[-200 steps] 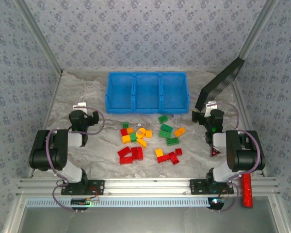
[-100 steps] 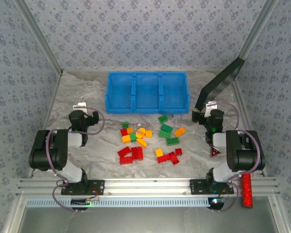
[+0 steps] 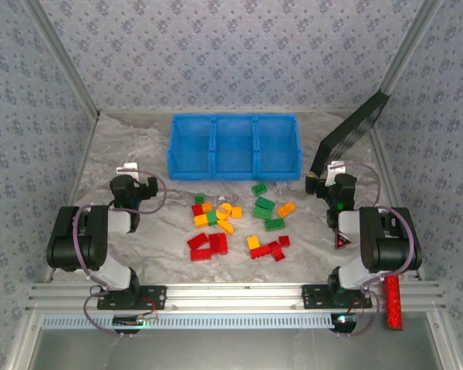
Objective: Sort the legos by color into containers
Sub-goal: Pick up the lego from the center of the table.
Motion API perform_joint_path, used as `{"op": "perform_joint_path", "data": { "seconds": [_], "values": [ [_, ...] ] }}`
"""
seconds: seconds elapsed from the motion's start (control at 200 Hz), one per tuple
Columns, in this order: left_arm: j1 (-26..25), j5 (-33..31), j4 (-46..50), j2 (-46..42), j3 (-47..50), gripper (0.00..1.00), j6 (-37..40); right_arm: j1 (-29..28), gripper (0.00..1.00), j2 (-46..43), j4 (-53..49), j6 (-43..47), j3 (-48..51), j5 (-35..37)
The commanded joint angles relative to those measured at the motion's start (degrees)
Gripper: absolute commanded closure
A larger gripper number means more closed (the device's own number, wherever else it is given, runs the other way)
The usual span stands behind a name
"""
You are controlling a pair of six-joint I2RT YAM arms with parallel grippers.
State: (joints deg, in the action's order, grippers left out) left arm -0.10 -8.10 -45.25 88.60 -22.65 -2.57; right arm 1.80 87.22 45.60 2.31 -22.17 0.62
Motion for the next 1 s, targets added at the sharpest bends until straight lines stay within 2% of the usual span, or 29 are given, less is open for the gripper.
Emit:
{"op": "perform_joint_path", "data": {
  "seconds": [0.0,0.055,0.105,0.135,0.17,0.22,0.31,0.355,0.45,0.55,0.645,0.73,0.855,0.995],
  "values": [
    [0.51,1.33,-1.81,-0.65,-0.72,0.01,0.01,1.34,0.0,-0.39,-1.43,-0.9,-1.21,-2.52],
    [0.74,1.95,-1.76,-0.67,-0.72,0.01,-0.01,0.93,0.0,-1.49,-4.35,-1.11,-2.65,-0.78],
    [0.71,3.04,0.17,-1.78,-1.77,0.01,0.29,0.16,0.0,-4.02,-11.31,-1.14,-5.65,2.26],
    [0.72,3.99,4.37,-4.02,-3.38,0.01,0.88,-0.82,0.0,-6.01,-16.94,-1.08,-7.86,5.2],
    [0.46,5.56,14.24,-8.15,-6.91,0.01,1.6,-2.22,0.02,-8.76,-22.81,-2.23,-10.46,9.67],
    [0.11,7.96,24.16,-13.71,-11.12,0.01,1.24,-3.62,0.05,-12.74,-29.12,-9.1,-12.74,13.66],
    [-2.67,6.62,31.39,-20.96,-15.65,0.01,-4.18,-3.61,0.05,-17.7,-42.43,-21.72,-17.9,9.19],
    [-5.18,5.25,36.09,-22.54,-19.4,0.01,-5.05,-4.54,0.08,-18.42,-49.24,-26.41,-21.09,10.09],
    [-10.6,1.1,49.74,-21.53,-30.25,0.01,-2.65,-9.28,0.13,-18.75,-64.26,-39.74,-26.16,19.43],
    [-11.1,4.35,67.6,-16.95,-43.22,0.01,-3.34,-11.89,0.17,-18.13,-71.83,-51.88,-27.98,15.41],
    [-11.54,6.14,78.08,-13.45,-51.57,0.01,0.93,-16.75,0.2,-16.58,-77.31,-60.34,-29.82,15.1],
    [-11.76,5.34,81.07,-12.44,-53.87,0.01,3.29,-20.29,0.2,-15.17,-79.78,-66.71,-30.41,13.64],
    [-12.16,7.66,75.51,-14.56,-48.92,0.01,2.73,-23.6,0.21,-14.24,-79.45,-74.06,-28.98,11.04],
    [-13.74,4.83,73.34,-15.16,-45.97,0.01,4.06,-25.52,0.21,-11.59,-79.79,-77.92,-28.57,9.65]
  ]
}}
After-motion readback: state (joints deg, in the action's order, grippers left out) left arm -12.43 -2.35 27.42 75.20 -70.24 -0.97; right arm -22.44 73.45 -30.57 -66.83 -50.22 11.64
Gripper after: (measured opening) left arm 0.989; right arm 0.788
